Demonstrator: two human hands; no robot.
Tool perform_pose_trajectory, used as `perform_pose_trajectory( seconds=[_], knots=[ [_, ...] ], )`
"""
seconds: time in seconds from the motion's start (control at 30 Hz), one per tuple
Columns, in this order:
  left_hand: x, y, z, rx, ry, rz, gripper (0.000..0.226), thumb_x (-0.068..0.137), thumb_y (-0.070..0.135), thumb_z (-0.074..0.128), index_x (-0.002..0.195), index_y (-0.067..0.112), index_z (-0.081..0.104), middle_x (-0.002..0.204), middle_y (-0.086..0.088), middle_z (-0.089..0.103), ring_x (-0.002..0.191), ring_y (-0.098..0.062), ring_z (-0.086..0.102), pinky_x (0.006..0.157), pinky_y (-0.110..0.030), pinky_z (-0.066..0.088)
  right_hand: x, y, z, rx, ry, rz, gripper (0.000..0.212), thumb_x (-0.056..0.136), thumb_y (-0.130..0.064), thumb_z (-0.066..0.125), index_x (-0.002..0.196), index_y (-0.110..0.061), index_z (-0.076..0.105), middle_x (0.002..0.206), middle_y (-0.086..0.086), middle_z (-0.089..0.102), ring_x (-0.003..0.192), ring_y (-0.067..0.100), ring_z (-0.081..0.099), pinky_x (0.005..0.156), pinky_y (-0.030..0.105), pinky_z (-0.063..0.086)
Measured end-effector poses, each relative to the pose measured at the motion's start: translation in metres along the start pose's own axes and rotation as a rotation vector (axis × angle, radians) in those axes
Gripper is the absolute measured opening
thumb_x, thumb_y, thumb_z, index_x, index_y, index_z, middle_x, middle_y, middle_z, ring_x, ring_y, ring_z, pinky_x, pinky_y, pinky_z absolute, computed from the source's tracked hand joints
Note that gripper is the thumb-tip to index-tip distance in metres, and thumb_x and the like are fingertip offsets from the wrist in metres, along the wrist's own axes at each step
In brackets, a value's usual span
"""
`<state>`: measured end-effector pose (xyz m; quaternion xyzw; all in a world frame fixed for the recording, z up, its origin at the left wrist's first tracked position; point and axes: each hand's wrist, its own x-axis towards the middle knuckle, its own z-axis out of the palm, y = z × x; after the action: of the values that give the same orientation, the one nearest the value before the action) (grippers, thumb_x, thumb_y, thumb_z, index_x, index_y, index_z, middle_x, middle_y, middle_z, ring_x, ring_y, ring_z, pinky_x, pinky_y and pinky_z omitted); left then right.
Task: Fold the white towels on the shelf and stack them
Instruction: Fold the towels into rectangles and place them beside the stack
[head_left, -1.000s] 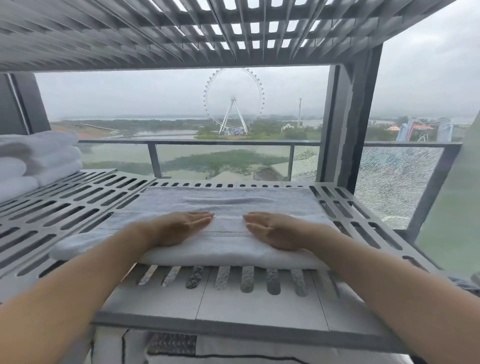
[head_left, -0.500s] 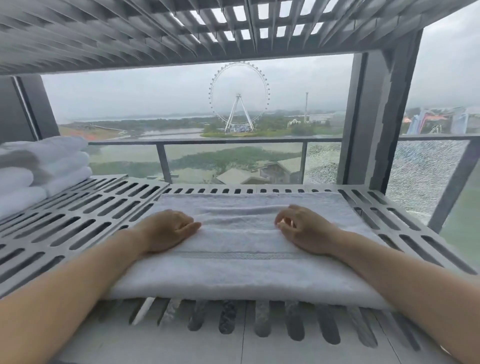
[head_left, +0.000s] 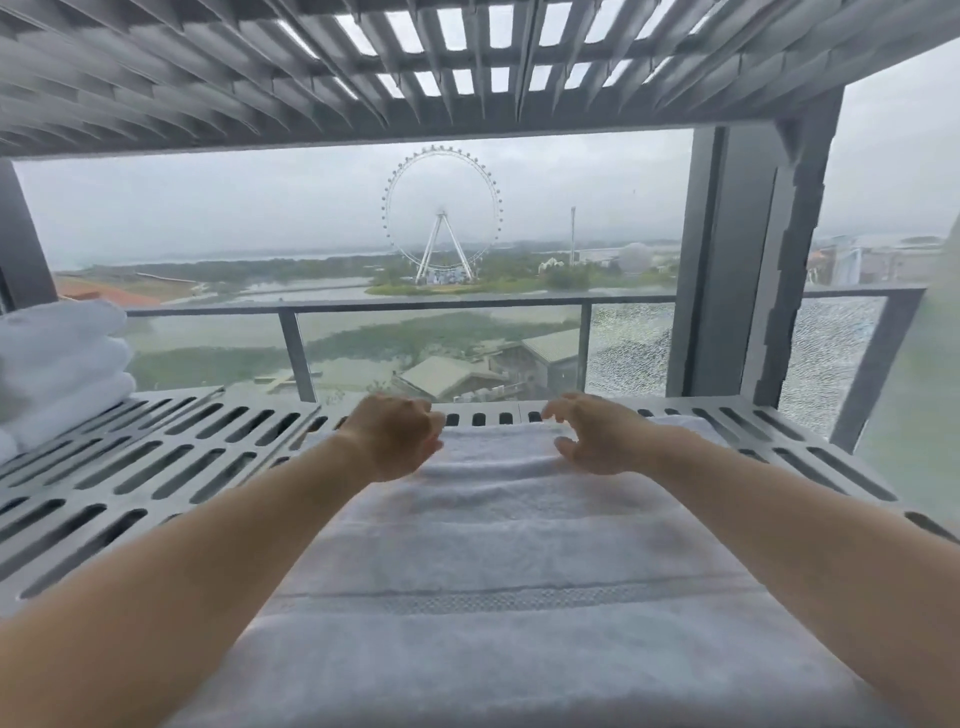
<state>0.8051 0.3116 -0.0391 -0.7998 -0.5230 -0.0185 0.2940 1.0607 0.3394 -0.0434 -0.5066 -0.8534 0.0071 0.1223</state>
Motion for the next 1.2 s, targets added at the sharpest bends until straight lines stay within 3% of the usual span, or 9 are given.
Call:
perform_pose_trajectory(
  seconds=[0.13,0.33,0.43,0.63,0.7,0.8,0.97,1.13,1.2],
  knots=[
    [0.019,-0.02,0.023,0.029,-0.08,-0.004,0.025,0.098,0.019,0.03,0.111,0.015,0.052,0.109,-0.003,0.056,0.097,-0.022,0.055,0.084,-0.036,0.047,0.021,0.009,0.015,-0.008,-0.018,0.11,0.054,0.091,-0.019,0.044,0.142,-0.022,0.025,0.15,-0.001,0.025,0.134,0.02,0.03,0.106,0.04,0.032],
    [0.027,-0.03,0.06,-0.348,-0.266,-0.112,0.054,0.093,-0.004,0.029,0.141,0.021,0.032,0.145,-0.001,0.037,0.132,-0.02,0.035,0.109,-0.032,0.027,0.029,0.024,0.032,0.168,0.012,0.185,0.053,0.089,-0.025,0.043,0.14,-0.016,0.032,0.147,0.005,0.035,0.132,0.021,0.033,0.11,0.034,0.025],
    [0.026,-0.033,0.069,-0.437,-0.196,-0.119,0.047,0.095,0.002,0.03,0.138,0.02,0.037,0.139,-0.003,0.044,0.127,-0.023,0.041,0.107,-0.033,0.03,0.028,0.028,0.033,0.185,0.016,0.186,0.055,0.088,-0.028,0.044,0.14,-0.017,0.032,0.146,0.003,0.037,0.131,0.02,0.035,0.11,0.037,0.027],
    [0.022,-0.034,0.069,-0.268,-0.089,-0.08,0.032,0.096,0.015,0.034,0.124,0.013,0.049,0.118,-0.008,0.05,0.113,-0.026,0.048,0.098,-0.034,0.035,0.027,0.027,0.029,0.047,0.076,0.143,0.06,0.08,-0.032,0.053,0.137,-0.024,0.035,0.138,-0.002,0.04,0.13,0.018,0.031,0.111,0.053,0.017],
    [0.018,-0.034,0.061,-0.26,-0.103,-0.112,0.024,0.093,0.017,0.038,0.113,0.01,0.051,0.112,-0.009,0.049,0.105,-0.028,0.052,0.089,-0.037,0.042,0.027,0.026,0.024,-0.011,0.106,0.123,0.053,0.077,-0.033,0.055,0.128,-0.024,0.045,0.125,-0.001,0.047,0.121,0.018,0.037,0.107,0.048,0.024],
    [0.009,-0.03,0.042,-0.203,-0.017,-0.168,0.023,0.083,0.009,0.042,0.105,0.011,0.049,0.104,-0.006,0.048,0.095,-0.026,0.054,0.07,-0.034,0.045,0.021,0.028,0.017,-0.062,0.114,0.105,0.027,0.074,-0.036,0.057,0.097,-0.023,0.061,0.096,-0.002,0.048,0.1,0.02,0.048,0.089,0.036,0.037],
    [-0.022,-0.027,0.004,-0.191,0.169,-0.163,0.025,0.069,-0.003,0.042,0.076,0.021,0.039,0.077,0.005,0.04,0.073,-0.017,0.044,0.056,-0.026,0.035,-0.001,0.028,0.002,-0.118,0.158,0.013,0.025,0.074,-0.032,0.059,0.095,-0.02,0.059,0.094,-0.008,0.034,0.092,0.016,0.048,0.071,0.029,0.04],
    [-0.063,-0.01,-0.029,-0.197,0.259,-0.284,0.024,0.062,-0.005,0.045,0.069,0.017,0.042,0.07,0.002,0.045,0.069,-0.024,0.049,0.054,-0.025,0.034,-0.042,0.017,-0.007,-0.214,0.277,-0.155,0.023,0.073,-0.018,0.055,0.083,-0.023,0.035,0.085,-0.005,0.038,0.076,0.022,0.051,0.06,0.028,0.036],
    [-0.081,0.002,-0.035,-0.179,0.264,-0.31,0.024,0.061,-0.006,0.046,0.067,0.016,0.043,0.068,0.003,0.045,0.067,-0.022,0.047,0.052,-0.024,0.028,-0.06,0.011,-0.01,-0.264,0.383,-0.208,0.024,0.07,-0.013,0.057,0.082,-0.02,0.037,0.081,-0.003,0.042,0.07,0.024,0.052,0.055,0.027,0.034]
  ],
)
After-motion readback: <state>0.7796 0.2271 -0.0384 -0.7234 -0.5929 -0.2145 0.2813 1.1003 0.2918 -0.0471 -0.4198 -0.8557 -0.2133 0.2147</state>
